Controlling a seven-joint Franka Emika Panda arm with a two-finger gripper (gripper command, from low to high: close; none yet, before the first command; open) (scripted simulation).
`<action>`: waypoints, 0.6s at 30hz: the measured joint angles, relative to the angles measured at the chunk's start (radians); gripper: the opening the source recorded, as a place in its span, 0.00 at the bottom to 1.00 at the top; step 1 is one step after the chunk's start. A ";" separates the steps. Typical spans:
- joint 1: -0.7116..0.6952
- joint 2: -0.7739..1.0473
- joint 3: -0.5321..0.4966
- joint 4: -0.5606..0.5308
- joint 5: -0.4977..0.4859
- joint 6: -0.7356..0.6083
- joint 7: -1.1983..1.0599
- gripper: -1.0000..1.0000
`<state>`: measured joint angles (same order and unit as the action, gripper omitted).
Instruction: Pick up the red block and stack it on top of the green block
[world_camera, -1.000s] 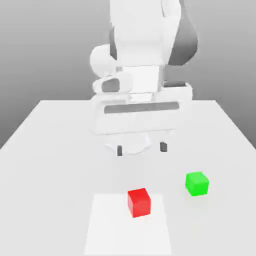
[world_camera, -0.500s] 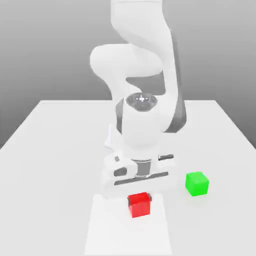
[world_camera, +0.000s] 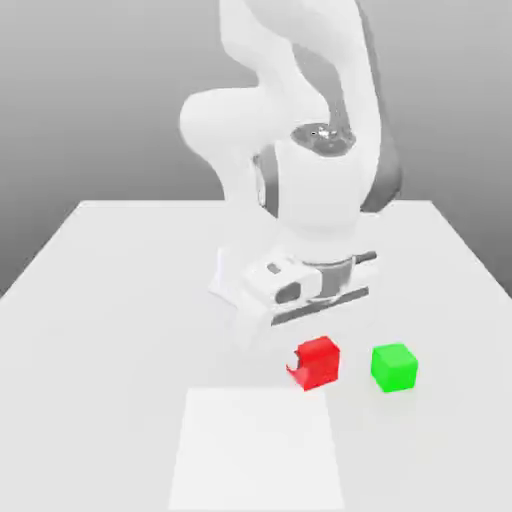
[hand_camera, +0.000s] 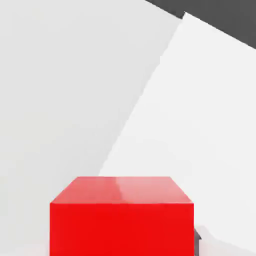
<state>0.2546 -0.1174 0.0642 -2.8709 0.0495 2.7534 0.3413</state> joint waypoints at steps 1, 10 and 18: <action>0.025 -0.015 0.017 -0.005 0.008 -0.010 -0.044 0.00; 0.256 -0.075 0.106 -0.042 0.029 -0.032 -0.350 0.00; 0.243 0.128 0.101 -0.036 -0.064 0.162 -0.295 1.00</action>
